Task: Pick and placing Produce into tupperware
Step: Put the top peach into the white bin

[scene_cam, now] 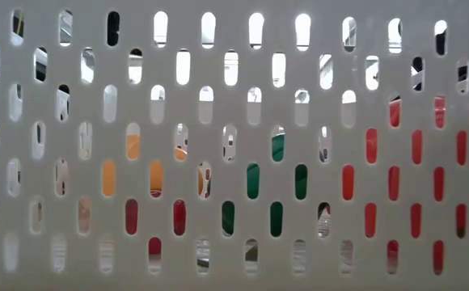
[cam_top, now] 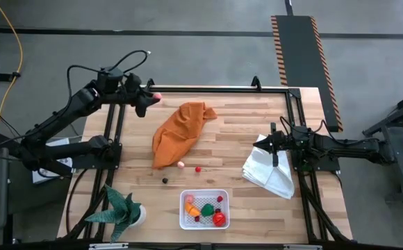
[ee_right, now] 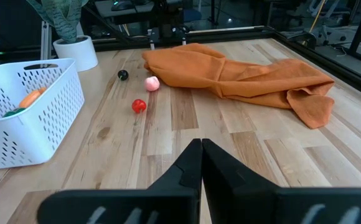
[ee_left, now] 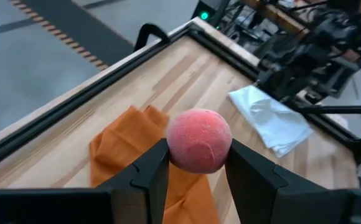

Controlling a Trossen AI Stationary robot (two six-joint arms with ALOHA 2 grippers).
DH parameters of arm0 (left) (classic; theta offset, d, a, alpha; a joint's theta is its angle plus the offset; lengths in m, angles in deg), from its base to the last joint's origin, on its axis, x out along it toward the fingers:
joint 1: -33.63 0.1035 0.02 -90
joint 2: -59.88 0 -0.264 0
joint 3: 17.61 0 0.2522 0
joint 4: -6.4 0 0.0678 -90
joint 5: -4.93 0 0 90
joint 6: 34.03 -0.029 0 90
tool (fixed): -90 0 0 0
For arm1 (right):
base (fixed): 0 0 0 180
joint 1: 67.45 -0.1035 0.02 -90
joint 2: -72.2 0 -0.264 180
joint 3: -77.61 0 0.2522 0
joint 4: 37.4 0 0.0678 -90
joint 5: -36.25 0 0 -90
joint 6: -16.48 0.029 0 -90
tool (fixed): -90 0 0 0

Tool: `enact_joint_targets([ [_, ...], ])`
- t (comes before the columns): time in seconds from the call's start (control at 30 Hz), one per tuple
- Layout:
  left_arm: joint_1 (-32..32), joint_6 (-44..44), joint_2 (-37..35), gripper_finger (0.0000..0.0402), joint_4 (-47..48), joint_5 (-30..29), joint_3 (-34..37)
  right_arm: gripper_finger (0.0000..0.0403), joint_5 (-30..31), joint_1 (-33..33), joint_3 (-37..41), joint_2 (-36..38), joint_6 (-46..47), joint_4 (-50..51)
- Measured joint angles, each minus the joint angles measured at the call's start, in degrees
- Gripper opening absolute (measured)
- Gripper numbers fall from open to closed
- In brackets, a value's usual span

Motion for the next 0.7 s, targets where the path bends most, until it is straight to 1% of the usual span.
enact_joint_targets([
  [0.27, -0.02, -1.84, -0.12, 0.0133, 0.41, 3.71, -5.17, 0.0, 0.02, 0.01, 0.02, 0.0, 0.0, 0.0],
  [0.6, -0.05, -7.72, -0.13, 0.0133, 5.94, 7.22, -13.36, 0.0, 0.0, 0.01, 0.0, 0.0, 0.0, 0.0],
  [0.7, -1.48, -9.32, -0.14, 0.0133, 6.47, 7.66, -15.0, 0.0, 0.02, -0.01, 0.0, -0.02, 0.0, 0.02],
])
